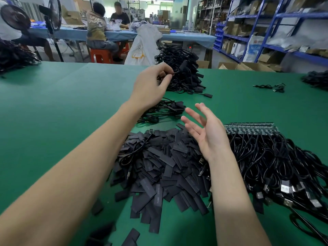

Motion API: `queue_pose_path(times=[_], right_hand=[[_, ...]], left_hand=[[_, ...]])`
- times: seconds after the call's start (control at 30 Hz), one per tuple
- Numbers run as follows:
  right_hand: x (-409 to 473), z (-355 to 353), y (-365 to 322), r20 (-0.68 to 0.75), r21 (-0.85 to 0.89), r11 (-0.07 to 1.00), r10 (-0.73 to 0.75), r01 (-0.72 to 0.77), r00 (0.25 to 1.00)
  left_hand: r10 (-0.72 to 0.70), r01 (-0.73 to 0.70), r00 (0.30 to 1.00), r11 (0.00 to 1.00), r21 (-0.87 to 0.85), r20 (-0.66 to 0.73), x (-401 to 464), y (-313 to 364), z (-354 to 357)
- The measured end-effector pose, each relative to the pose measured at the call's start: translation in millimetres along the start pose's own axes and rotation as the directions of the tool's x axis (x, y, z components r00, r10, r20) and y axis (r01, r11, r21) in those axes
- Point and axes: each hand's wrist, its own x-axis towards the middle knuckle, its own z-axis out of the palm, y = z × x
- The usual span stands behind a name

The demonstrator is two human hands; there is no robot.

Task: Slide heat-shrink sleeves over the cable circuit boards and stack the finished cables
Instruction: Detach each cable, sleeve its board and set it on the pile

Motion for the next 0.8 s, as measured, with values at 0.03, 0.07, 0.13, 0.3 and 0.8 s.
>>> queue_pose_path(times=[0.03, 0.07, 0.13, 0.3, 0.8], right_hand=[[0, -1, 0, -0.003, -0.001, 1.000, 0.003, -0.003, 1.000], [1, -1, 1, -0.005, -0.002, 1.000, 0.006, -0.006, 1.000], [2, -1, 2, -0.008, -0.004, 1.000, 0.008, -0.008, 1.000], [4, 1, 5, 0.002, -0.024, 1.000, 0.017, -0.017, 1.000], [2, 3, 9, 0.032, -0.196, 0.980, 0.048, -0.040, 0.998]], left_hand=[[0.042, -0.046, 0.998, 0.993, 0.113, 0.041, 8, -6, 4], [0.074, -0.091, 0.994, 0.971, 0.222, 0.082, 13, -13, 9], [0.104, -0.161, 0.982, 0.901, 0.404, 0.160, 19, -30, 23], [-0.136, -0.230, 0.867, 0.743, 0.628, 0.479, 1, -76, 55], [-0.284, 0.240, 0.925, 0.952, 0.188, 0.254, -80, -16, -3]])
